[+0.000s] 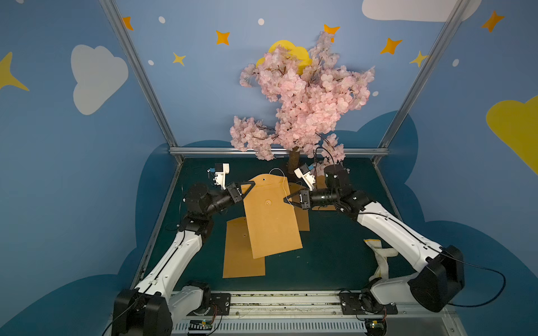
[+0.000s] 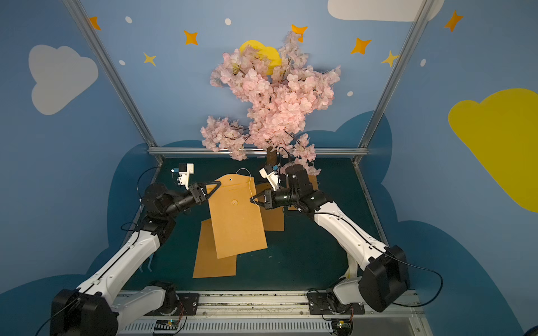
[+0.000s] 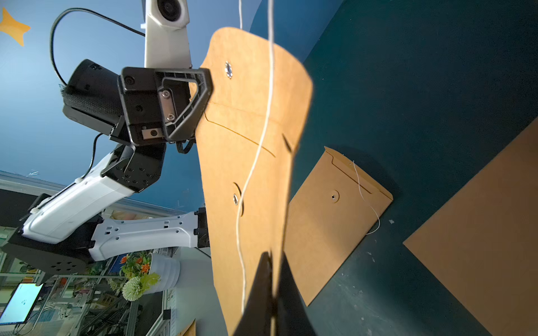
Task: Open the file bag
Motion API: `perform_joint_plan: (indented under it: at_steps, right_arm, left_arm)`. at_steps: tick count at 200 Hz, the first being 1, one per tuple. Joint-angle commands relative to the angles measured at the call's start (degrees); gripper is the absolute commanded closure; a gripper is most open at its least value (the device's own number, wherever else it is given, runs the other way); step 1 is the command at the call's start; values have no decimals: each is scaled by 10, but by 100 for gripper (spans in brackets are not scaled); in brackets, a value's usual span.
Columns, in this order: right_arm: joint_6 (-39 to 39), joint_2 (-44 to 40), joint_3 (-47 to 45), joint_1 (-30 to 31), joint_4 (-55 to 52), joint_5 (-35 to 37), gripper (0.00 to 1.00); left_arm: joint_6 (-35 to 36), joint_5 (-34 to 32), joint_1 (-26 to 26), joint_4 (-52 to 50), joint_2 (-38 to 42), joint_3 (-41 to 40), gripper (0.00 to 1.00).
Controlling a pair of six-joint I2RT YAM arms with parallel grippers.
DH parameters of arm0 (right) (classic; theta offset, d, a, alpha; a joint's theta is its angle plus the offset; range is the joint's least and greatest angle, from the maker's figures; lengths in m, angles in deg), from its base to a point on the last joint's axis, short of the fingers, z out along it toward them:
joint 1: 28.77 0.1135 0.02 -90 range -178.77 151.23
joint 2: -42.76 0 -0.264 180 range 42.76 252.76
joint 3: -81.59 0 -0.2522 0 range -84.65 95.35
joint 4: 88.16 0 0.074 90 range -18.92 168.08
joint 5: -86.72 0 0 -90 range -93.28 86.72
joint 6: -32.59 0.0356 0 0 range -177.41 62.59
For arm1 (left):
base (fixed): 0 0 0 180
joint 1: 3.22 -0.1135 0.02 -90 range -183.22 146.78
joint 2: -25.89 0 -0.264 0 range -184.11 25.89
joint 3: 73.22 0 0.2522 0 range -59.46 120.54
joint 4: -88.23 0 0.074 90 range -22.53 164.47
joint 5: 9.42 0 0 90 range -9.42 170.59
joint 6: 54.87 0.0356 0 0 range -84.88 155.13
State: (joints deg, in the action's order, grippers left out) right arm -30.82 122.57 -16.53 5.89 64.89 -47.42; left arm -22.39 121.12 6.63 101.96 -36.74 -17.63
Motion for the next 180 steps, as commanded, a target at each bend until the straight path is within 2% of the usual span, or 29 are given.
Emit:
perform_joint_plan:
  at_steps: [1,19,36,128,180]
  right_arm:
    - [-7,-4,-4,6,-8,1,99]
    - [2,-7,-6,4,5,3,80]
    - [10,-6,-5,2,19,2,71]
    - [36,31,38,-9,58,-23,68]
    - [38,55,71,-12,61,-31,63]
  left_arm:
    - [-8,8,-1,31,5,-3,98]
    - [-8,7,-1,33,10,-9,98]
    - [-8,7,-1,33,16,-13,98]
    - [-17,16,-1,45,19,-26,98]
    - [-26,18,-2,57,19,-39,98]
